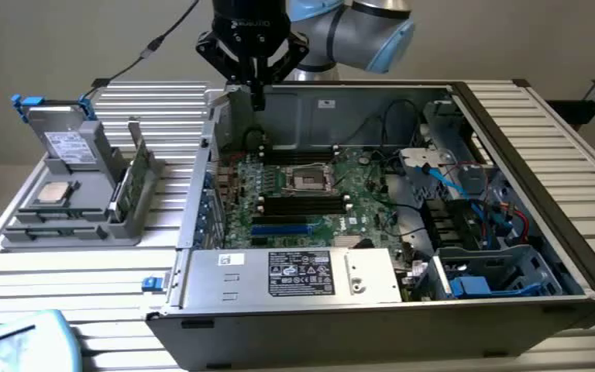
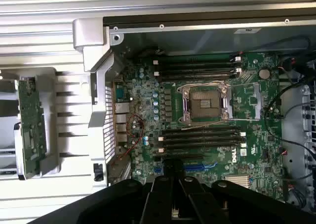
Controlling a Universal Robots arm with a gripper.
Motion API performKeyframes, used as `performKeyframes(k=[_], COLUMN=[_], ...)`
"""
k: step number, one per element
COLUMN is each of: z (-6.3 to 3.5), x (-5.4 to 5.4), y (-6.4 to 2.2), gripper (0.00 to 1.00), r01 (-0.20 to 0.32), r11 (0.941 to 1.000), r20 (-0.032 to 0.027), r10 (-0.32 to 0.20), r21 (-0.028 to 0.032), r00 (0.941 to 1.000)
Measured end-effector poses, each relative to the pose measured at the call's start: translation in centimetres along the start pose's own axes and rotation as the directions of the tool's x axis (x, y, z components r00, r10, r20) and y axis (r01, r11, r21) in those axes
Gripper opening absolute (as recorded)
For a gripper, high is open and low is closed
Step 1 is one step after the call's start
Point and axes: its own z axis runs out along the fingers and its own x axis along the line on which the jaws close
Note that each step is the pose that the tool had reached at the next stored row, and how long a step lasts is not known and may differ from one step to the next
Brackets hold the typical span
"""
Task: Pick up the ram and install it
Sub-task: 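Reach for the ram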
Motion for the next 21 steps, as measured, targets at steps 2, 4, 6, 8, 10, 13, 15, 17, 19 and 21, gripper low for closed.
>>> performKeyframes(k=[2,4,6,8,10,13,15,17,19,21], z=[0.00,0.00,0.00,0.00,0.00,0.00,-0.01,-0.02,-0.04,-0.06], x=[0.0,0.0,0.0,0.0,0.0,0.0,0.3,1.2,2.1,3.0], y=[0.00,0.00,0.00,0.00,0.00,0.00,-0.02,-0.03,-0.07,-0.12], gripper=[0.10,0.10,0.10,0.10,0.10,0.10,0.10,0.10,0.10,0.10], r01=[0.000,0.000,0.000,0.000,0.000,0.000,0.000,0.000,0.000,0.000], r11=[1.0000,1.0000,1.0000,1.0000,1.0000,1.0000,1.0000,1.0000,1.0000,1.0000], r20=[0.0000,-0.0001,-0.0001,-0.0001,-0.0001,-0.0002,-0.0001,-0.0003,-0.0002,-0.0002], r10=[0.000,0.000,0.000,0.000,0.000,0.000,0.000,0.000,0.000,0.000], r21=[-0.0007,-0.0015,-0.0018,-0.0022,-0.0026,-0.0031,-0.0035,-0.0037,-0.0042,-0.0044], r00=[1.0000,1.0000,1.0000,1.0000,1.0000,1.0000,1.0000,1.0000,1.0000,1.0000])
